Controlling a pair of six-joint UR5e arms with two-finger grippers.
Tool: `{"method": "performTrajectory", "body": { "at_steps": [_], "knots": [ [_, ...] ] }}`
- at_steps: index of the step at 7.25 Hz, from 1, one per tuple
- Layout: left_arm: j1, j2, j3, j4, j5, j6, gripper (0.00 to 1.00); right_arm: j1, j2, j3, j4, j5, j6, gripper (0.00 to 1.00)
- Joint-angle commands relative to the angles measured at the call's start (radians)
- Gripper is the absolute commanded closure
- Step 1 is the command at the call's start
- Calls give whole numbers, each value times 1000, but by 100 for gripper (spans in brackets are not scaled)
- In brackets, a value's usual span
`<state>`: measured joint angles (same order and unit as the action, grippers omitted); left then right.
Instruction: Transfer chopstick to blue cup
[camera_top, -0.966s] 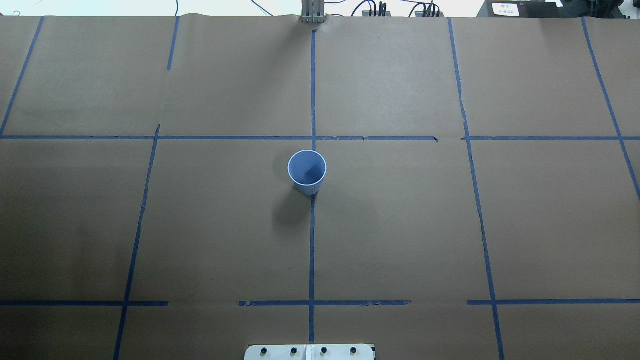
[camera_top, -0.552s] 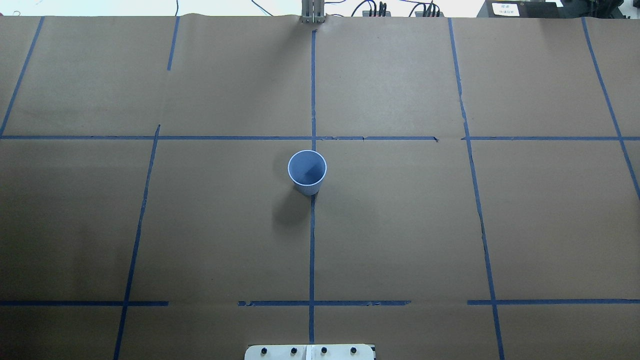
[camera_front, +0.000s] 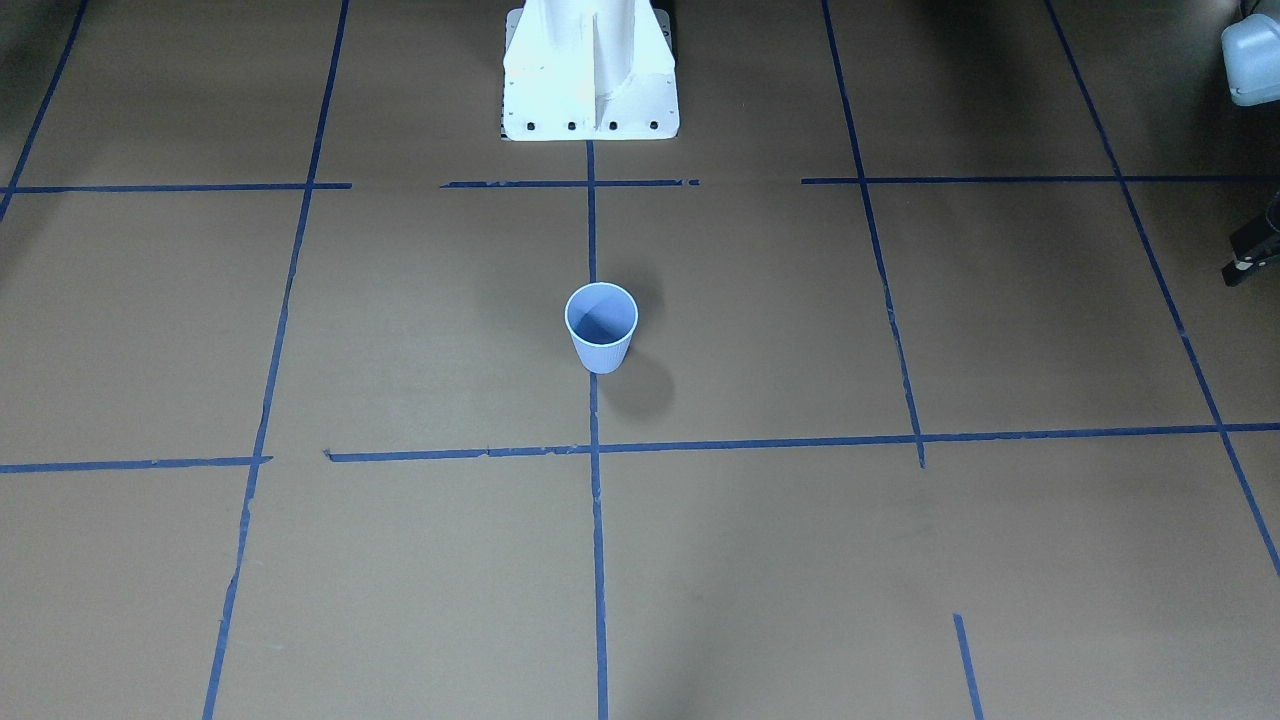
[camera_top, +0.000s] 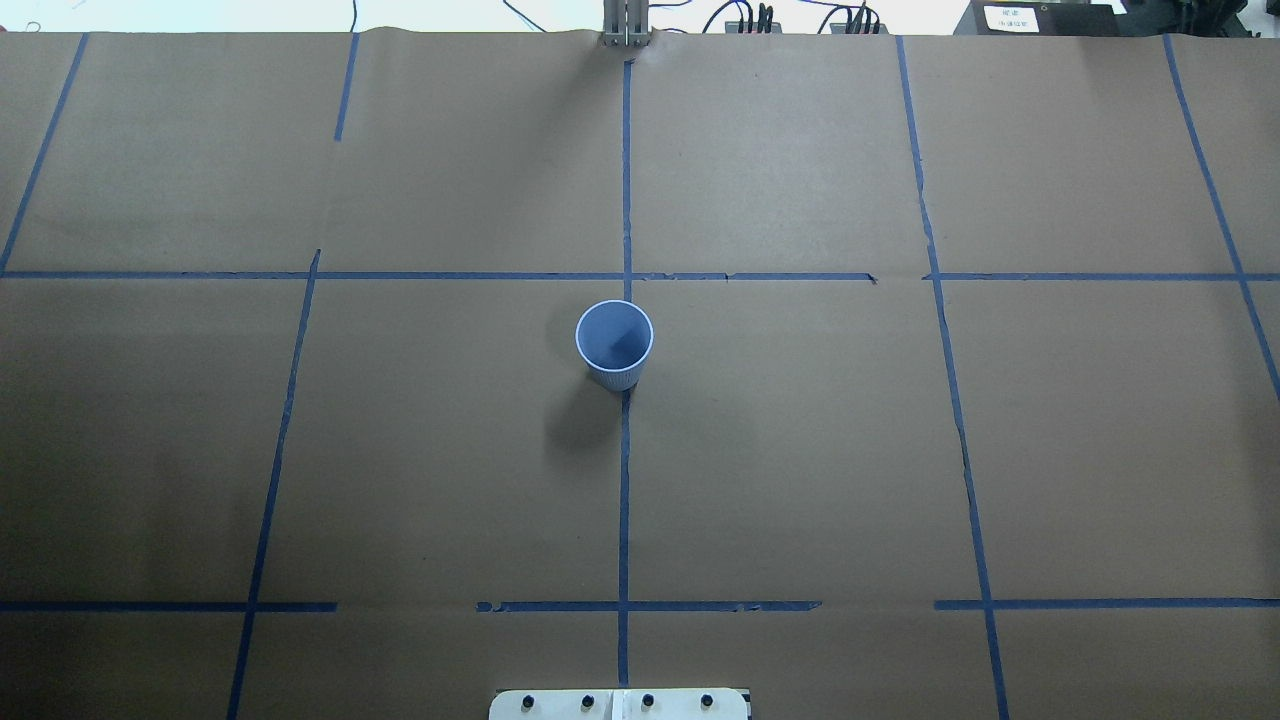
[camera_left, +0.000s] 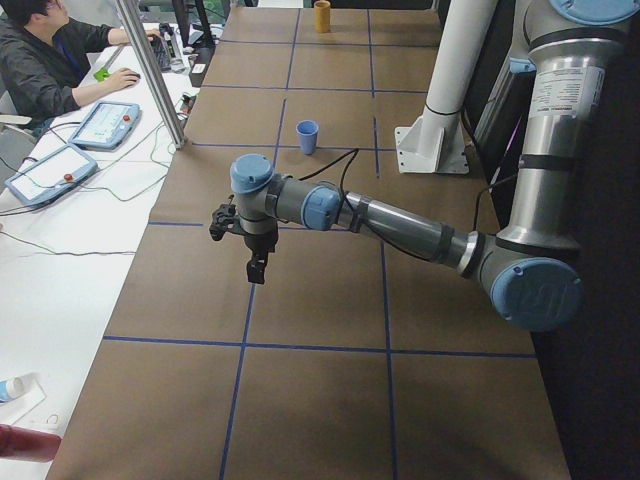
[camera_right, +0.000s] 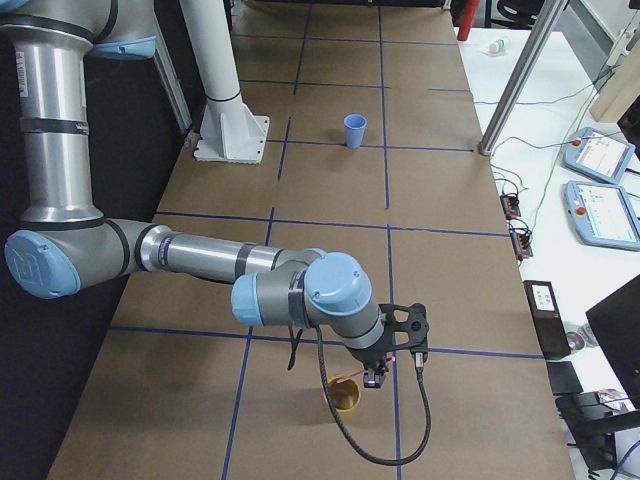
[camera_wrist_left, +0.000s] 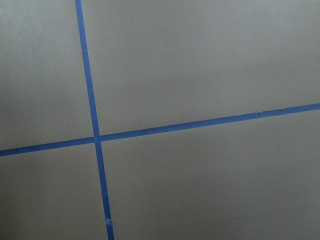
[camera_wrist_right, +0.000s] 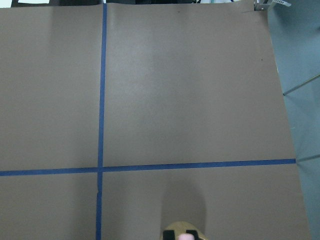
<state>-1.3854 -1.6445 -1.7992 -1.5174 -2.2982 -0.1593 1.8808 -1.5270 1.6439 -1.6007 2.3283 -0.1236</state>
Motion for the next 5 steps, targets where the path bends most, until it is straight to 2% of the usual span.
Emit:
{"method": "performTrajectory", "body": {
  "at_steps": [1,3,5],
  "knots": [
    [0,2,17,3,-7,0,0,2,99,112,-304,-10,-97,100],
    [3,41,27,2,0,-3,0,-128,108,149,-305,5,-24,100],
    [-36,60,44,-4,-9,14,0,-277,120,236,-303,19,153,100]
  ]
}}
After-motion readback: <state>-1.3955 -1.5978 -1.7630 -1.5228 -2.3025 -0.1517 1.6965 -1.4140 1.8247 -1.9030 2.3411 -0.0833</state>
